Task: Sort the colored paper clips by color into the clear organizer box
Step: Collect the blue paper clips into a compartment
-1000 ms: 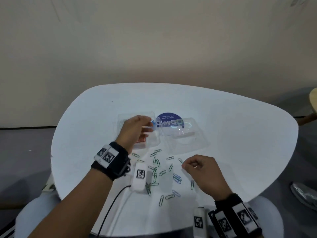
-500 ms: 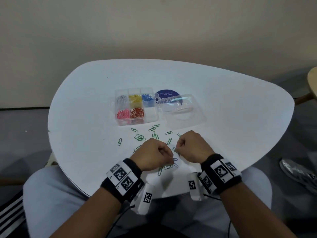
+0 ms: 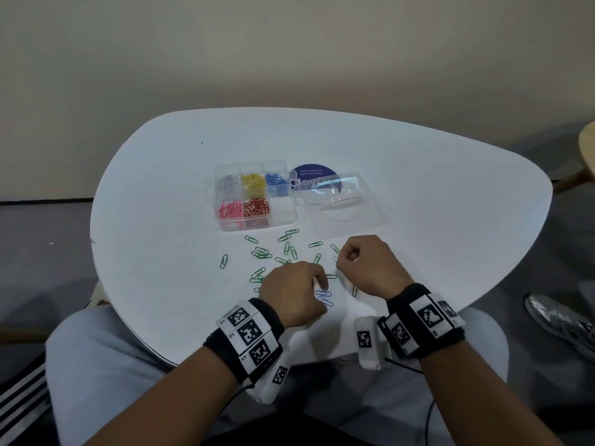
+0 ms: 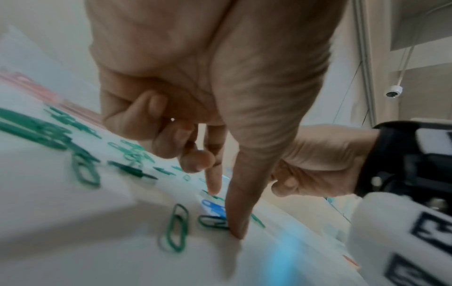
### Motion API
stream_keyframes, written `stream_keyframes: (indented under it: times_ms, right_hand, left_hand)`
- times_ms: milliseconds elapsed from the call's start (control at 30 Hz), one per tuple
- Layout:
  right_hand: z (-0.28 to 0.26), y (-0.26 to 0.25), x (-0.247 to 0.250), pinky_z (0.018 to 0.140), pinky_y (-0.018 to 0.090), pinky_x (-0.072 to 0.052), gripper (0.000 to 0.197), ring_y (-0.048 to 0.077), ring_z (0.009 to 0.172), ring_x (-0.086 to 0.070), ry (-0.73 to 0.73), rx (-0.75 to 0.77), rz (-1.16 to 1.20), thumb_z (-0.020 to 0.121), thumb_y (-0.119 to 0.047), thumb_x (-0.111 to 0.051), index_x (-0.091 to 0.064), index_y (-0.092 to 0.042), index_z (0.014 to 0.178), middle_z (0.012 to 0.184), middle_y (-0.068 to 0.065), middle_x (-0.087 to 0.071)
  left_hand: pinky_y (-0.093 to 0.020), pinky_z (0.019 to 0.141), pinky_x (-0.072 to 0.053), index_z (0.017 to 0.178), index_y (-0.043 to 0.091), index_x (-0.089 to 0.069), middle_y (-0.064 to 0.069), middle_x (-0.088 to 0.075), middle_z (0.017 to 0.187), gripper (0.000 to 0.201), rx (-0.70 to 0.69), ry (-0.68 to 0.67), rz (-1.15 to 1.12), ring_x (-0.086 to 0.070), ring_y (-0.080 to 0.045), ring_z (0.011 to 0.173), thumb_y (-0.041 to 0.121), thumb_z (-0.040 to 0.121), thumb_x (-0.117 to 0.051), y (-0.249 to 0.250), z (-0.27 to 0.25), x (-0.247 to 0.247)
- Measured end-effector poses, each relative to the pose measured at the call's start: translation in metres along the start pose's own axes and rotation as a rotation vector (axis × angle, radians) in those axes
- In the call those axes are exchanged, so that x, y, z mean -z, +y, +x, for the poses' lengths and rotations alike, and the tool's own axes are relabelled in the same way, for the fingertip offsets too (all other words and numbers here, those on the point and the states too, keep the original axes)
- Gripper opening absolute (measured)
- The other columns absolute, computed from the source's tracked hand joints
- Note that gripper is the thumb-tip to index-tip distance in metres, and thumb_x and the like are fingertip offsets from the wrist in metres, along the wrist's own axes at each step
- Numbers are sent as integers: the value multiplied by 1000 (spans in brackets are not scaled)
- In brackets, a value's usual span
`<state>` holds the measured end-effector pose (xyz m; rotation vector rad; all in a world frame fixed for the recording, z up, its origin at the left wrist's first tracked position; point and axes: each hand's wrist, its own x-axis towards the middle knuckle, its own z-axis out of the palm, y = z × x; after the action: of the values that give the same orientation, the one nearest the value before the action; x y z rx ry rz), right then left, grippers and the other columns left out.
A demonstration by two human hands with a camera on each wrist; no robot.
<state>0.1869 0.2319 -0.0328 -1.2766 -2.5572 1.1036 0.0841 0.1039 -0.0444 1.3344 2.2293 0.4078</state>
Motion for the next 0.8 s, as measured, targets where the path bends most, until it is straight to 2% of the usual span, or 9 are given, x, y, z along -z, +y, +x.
stream_keyframes:
  times_ms: [67, 133, 200, 300, 400, 467, 567, 700, 800]
  right_hand:
    - [-9, 5, -2, 59, 20, -44, 11, 8, 62, -57, -18, 14, 77, 82, -11, -64, -65, -18, 74, 68, -6, -63]
    - [-17, 11, -6, 60, 23, -44, 13, 8, 58, -56, -16, 13, 166, 84, -7, -62, -66, -20, 81, 65, -6, -62]
    - [-21, 15, -8, 61, 23, -43, 15, 9, 58, -56, 15, 10, 232, 85, -6, -61, -67, -19, 88, 65, -2, -62]
    - [-23, 16, -11, 62, 28, -50, 17, 12, 55, -54, 73, 11, 306, 86, -6, -59, -68, -20, 88, 68, 12, -65]
    - [-19, 17, -14, 62, 30, -51, 17, 12, 54, -54, 105, 0, 363, 85, -6, -62, -69, -21, 86, 67, 8, -63]
    - [-15, 17, -15, 58, 30, -50, 16, 16, 58, -56, 101, -15, 418, 85, -5, -65, -69, -20, 85, 66, 4, -62]
    - [-11, 12, -10, 49, 31, -49, 11, 20, 58, -58, 77, -50, 514, 86, -2, -65, -70, -12, 86, 67, 9, -64]
    - [0, -1, -3, 49, 25, -50, 9, 16, 58, -61, 52, -33, 495, 85, -2, -66, -71, -8, 80, 71, 11, -68]
    - [24, -22, 3, 51, 24, -50, 14, 15, 62, -63, 55, 53, 427, 84, -4, -67, -71, -13, 75, 73, 6, -69]
  left_hand:
    - [-26, 71, -36, 106, 34, -65, 12, -63, 98, 37, 18, 48, 59, -58, -15, 99, 41, 71, -76, 1, 0, -1]
    - [-26, 73, -37, 104, 33, -68, 11, -66, 106, 34, 23, 69, 94, -59, -17, 102, 44, 73, -76, 2, 1, -3]
    - [-26, 70, -38, 96, 30, -72, 9, -70, 100, 23, 23, 81, 126, -62, -18, 97, 42, 76, -73, 6, 4, -3]
    - [-27, 66, -44, 86, 25, -73, 4, -72, 90, 13, 35, 54, 184, -66, -21, 88, 34, 80, -67, 12, 9, -4]
    - [-30, 67, -51, 86, 21, -71, 1, -71, 85, 15, 59, 4, 216, -66, -23, 81, 30, 78, -63, 15, 15, -3]
    - [-30, 67, -55, 82, 19, -72, 1, -71, 78, 16, 87, -45, 167, -66, -21, 77, 31, 73, -64, 13, 20, 0]
    - [-30, 65, -59, 71, 16, -75, 3, -71, 68, 15, 143, -110, 19, -68, -16, 69, 28, 71, -66, 3, 26, 9]
    - [-27, 67, -54, 72, 12, -75, 7, -71, 68, 21, 153, -37, -214, -66, -12, 68, 26, 85, -65, -17, 28, 36]
    - [-22, 61, -49, 79, 8, -76, 9, -69, 75, 19, 179, 36, -333, -63, -5, 67, 23, 89, -67, -32, 39, 67]
